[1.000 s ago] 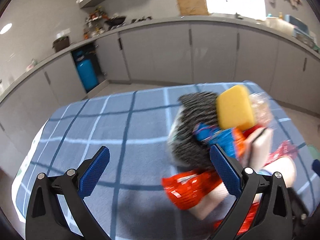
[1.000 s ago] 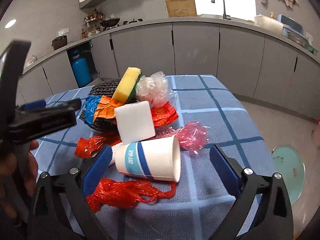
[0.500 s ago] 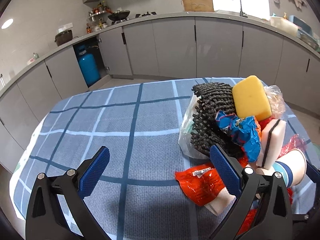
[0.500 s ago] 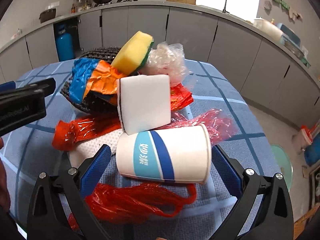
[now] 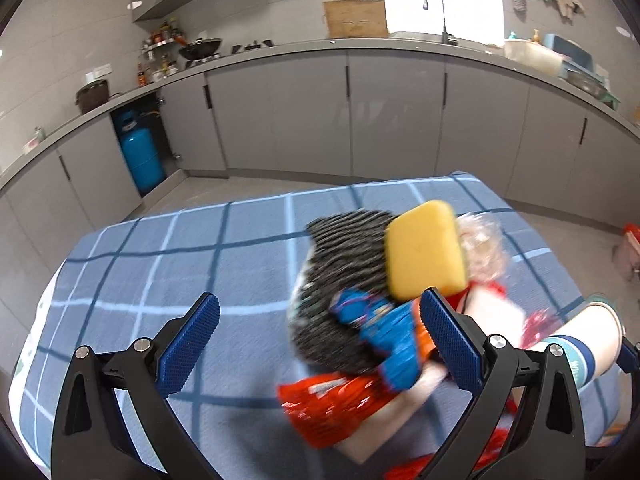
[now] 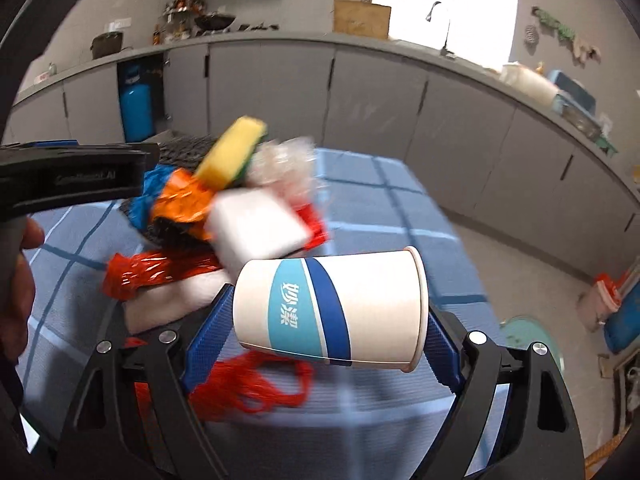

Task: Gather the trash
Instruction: 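Lift the paper cup with the right tool while the left tool grasps the yellow sponge, then carry the cup and sponge over the teal basin with both tools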

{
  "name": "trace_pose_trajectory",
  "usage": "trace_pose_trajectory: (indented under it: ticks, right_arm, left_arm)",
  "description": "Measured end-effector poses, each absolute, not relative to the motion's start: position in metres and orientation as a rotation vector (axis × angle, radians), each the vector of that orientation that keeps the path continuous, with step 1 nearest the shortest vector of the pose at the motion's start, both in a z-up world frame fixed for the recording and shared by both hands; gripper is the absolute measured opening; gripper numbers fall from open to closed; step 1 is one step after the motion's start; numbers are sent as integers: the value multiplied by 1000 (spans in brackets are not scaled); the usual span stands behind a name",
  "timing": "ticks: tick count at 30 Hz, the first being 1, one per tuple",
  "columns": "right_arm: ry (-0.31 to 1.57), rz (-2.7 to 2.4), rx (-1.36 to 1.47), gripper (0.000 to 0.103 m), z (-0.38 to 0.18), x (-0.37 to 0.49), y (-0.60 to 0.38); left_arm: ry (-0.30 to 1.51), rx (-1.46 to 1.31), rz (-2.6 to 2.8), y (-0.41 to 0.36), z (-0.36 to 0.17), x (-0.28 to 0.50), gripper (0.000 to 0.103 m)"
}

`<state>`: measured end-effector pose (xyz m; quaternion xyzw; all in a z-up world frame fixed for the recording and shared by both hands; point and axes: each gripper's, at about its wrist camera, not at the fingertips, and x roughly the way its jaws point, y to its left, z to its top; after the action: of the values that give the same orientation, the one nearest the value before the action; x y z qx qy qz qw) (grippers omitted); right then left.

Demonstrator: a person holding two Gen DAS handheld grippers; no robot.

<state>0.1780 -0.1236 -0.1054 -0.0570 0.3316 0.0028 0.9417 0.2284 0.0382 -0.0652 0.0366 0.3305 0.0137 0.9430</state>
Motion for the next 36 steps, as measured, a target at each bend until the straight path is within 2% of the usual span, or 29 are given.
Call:
trace_pose_trajectory:
  ticks: [9, 11, 15, 17, 23, 26, 36]
  right_arm:
    - [659, -14, -36, 84, -110, 182, -159]
    - [656, -14, -29, 84, -112, 181, -162]
    - [658, -13, -9, 84, -117, 182, -171]
    - [657, -12, -2, 84, -117, 182, -171]
    - [653, -9, 11, 84, -117, 182, -173]
    - [642, -10, 13, 84, -115, 179, -175]
    - [576, -44, 12, 84, -94, 167, -189]
  left_arm:
    - [707, 103, -24, 3, -65, 272, 97]
    - [726, 108, -34, -2, -71, 277, 82]
    - [773, 102, -76, -15, -85, 282, 73]
    - [795, 95, -110, -20, -90, 283, 47]
    - [803, 99, -148, -23, -93, 276, 22]
    - [764, 121, -142, -22, -81, 267, 17]
    - [575, 194, -102, -29, -20, 230, 16]
